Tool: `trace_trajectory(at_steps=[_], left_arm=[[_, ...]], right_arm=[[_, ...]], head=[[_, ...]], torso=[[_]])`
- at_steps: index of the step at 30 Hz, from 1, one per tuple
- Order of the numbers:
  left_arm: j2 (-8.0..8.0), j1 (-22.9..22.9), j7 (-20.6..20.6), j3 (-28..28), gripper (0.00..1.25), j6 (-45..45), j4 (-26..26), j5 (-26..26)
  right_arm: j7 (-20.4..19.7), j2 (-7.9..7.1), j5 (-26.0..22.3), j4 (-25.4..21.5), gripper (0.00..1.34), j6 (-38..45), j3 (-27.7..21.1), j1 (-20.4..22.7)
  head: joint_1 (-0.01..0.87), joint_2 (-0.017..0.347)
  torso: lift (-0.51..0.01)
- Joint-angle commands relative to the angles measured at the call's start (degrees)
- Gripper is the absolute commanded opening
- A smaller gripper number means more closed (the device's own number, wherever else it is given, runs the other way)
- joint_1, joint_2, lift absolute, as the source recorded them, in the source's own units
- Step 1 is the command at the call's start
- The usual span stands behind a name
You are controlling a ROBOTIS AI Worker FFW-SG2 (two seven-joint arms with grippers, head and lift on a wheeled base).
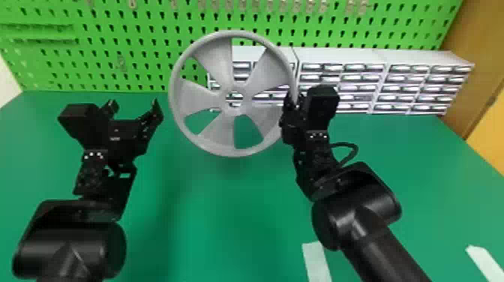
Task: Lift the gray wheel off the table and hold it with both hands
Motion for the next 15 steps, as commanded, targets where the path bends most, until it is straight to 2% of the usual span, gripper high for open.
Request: trace_trajectory(at_steps=[1, 7, 15], left_arm=[[0.00, 0.4, 0.2, -1.0, 0.92, 0.0, -0.6, 1.1], [0.00, 2.7, 6.2, -4.6, 0.92, -1.0, -4.8, 1.1], [0.00, 4.5, 8.8, -7.0, 0.92, -3.4, -4.8, 2.3]], right_arm=[[0.0, 0.35, 1.3, 0.4, 0.24, -0.9, -0.3, 0.1], [0.0, 0.53, 1.7, 0.6, 0.24, -1.0, -0.4, 0.0], [0.0, 0.88, 3.5, 0.9, 0.24, -4.8, -0.7, 0.0]], head=[[0.711, 0.015], [0.711, 0.015], [0.711, 0.015]], torso=[[-0.098], [-0.098], [-0.098]])
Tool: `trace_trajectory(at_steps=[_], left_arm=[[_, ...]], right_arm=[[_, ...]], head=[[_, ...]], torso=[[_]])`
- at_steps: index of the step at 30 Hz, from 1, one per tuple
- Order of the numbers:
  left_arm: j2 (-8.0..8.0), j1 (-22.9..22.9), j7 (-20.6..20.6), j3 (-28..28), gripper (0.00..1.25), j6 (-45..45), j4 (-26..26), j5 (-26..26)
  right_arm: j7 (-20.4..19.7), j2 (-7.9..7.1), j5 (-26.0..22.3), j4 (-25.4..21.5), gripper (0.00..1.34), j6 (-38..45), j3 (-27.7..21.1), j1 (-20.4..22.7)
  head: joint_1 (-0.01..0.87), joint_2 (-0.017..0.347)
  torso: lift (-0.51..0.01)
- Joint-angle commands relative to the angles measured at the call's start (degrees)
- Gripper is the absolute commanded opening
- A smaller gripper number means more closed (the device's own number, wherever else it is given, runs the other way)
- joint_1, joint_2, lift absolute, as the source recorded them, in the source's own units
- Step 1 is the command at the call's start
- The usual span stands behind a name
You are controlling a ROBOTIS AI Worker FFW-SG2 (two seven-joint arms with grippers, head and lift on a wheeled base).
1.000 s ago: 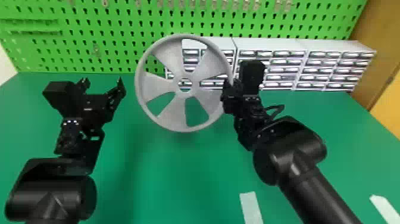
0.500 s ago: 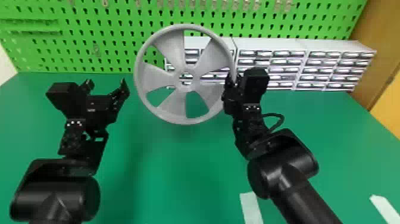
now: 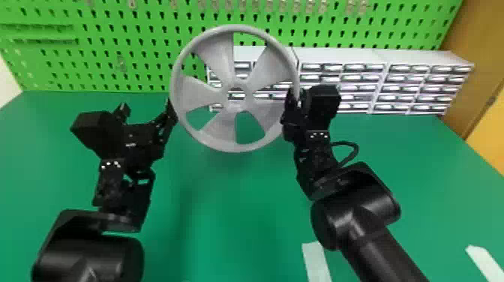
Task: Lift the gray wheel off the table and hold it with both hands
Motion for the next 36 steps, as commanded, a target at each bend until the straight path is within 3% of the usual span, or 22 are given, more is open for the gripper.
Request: trace_trajectory(at_steps=[1, 13, 28, 36], left_arm=[[0.00, 0.9, 1.3, -1.0, 0.92, -1.1, -0.1, 0.3], [0.00, 1.6, 4.3, -2.0, 0.92, -3.2, 1.5, 1.5], [0.00, 0.3, 4.3, -1.5, 0.92, -3.3, 3.2, 1.8], [0.00, -0.2, 4.3, -1.8, 0.92, -3.3, 4.3, 2.1]], right_arm=[[0.0, 0.26, 0.9, 0.2, 0.24, -2.4, -0.1, 0.0], [-0.1, 0.70, 2.4, 0.4, 0.24, -6.8, 0.1, 0.4], [-6.7, 0.44, 2.8, 0.2, 0.22, -9.7, 4.5, 1.7], [-7.2, 0.26, 2.7, 0.1, 0.21, -10.1, 5.8, 1.5]], head=[[0.711, 0.015], [0.711, 0.015], [0.711, 0.015], [0.711, 0.015]], torso=[[-0.098], [-0.098], [-0.098], [-0.098]])
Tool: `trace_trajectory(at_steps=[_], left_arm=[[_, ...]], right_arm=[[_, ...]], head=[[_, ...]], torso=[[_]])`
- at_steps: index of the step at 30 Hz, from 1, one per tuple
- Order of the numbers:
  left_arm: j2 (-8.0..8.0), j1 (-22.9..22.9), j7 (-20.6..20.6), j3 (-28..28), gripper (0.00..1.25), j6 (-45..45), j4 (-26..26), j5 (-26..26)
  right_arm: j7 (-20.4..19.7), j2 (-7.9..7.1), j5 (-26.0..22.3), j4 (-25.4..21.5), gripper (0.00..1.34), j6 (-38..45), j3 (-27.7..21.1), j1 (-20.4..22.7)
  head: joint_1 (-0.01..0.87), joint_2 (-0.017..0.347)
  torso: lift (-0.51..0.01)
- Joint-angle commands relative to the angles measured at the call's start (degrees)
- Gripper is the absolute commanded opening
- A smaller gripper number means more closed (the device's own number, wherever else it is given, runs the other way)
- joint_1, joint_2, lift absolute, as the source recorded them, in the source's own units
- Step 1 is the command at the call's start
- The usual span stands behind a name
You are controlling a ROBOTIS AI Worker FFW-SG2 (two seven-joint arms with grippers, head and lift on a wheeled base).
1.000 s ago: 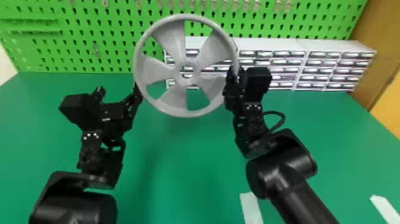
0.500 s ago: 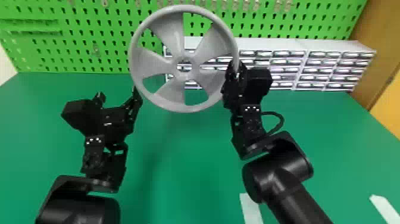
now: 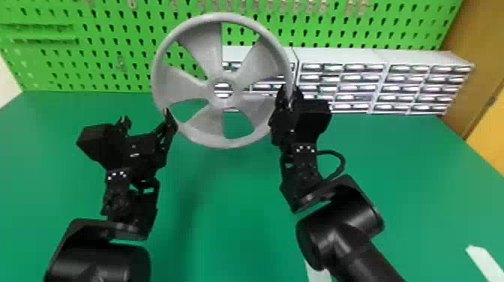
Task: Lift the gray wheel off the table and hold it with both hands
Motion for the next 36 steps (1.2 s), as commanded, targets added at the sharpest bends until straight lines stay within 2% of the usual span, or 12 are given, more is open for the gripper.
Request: trace_trajectory(at_steps=[1, 22, 36], left_arm=[[0.00, -0.4, 0.0, -0.3, 0.92, -0.2, 0.8, 0.0], [0.00, -3.5, 0.0, -1.4, 0.86, -2.5, 6.1, 0.4], [-0.09, -4.1, 0.8, -3.2, 0.64, -3.5, 6.5, 1.0]], right_arm=[[0.0, -0.18, 0.0, 0.0, 0.21, -0.2, 0.6, -0.1], [-0.3, -0.27, 0.7, -0.4, 0.21, -0.9, 1.6, -0.1], [-0.4, -0.18, 1.0, -0.4, 0.21, -0.7, 1.6, -0.1]], head=[[0.711, 0.015], [0.711, 0.015], [0.711, 0.015]], torso=[[-0.098], [-0.098], [-0.098]])
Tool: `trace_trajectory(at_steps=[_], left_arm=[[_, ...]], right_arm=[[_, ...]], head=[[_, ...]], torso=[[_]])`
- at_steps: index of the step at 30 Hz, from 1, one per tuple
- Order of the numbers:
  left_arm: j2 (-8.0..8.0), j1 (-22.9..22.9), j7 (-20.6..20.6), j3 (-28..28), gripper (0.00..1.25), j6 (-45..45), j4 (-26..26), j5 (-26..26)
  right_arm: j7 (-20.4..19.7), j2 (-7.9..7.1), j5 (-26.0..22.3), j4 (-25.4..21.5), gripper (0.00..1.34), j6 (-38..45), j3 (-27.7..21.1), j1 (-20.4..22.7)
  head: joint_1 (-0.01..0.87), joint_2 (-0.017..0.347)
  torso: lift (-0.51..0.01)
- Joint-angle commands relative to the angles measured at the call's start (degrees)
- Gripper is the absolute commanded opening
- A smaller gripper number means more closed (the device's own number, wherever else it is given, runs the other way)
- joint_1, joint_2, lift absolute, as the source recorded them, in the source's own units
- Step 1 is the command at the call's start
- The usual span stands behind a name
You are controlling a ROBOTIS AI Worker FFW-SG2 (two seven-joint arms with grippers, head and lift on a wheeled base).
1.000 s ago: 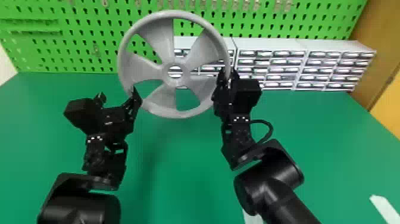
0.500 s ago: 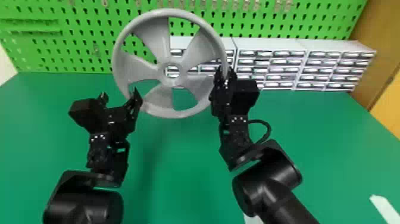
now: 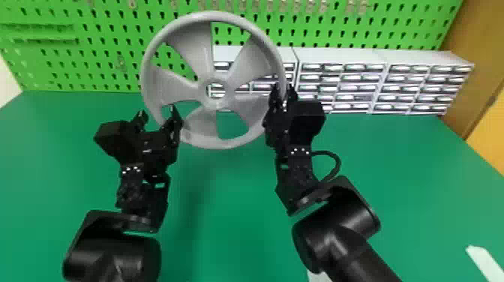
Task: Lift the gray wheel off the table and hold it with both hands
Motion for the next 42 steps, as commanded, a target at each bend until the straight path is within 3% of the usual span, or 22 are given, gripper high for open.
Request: trace_trajectory(at_steps=[1, 15, 42], left_arm=[[-0.01, 0.1, 0.7, -0.5, 0.62, -0.1, 0.0, 0.2], [0.08, 1.2, 4.5, -1.8, 0.38, -0.3, -1.0, 1.7], [0.08, 1.0, 4.6, -0.3, 0.29, -0.4, -1.8, 1.9]], right_arm=[[0.0, 0.04, 0.0, 0.0, 0.21, 0.3, -0.1, 0.0], [0.0, -0.05, 0.1, 0.0, 0.21, 1.3, -1.1, -0.4], [0.1, -0.66, 0.6, 0.3, 0.21, -2.7, -0.2, 0.8]], head=[[0.711, 0.015], [0.711, 0.015], [0.711, 0.015]], torso=[[-0.098], [-0.098], [-0.098]])
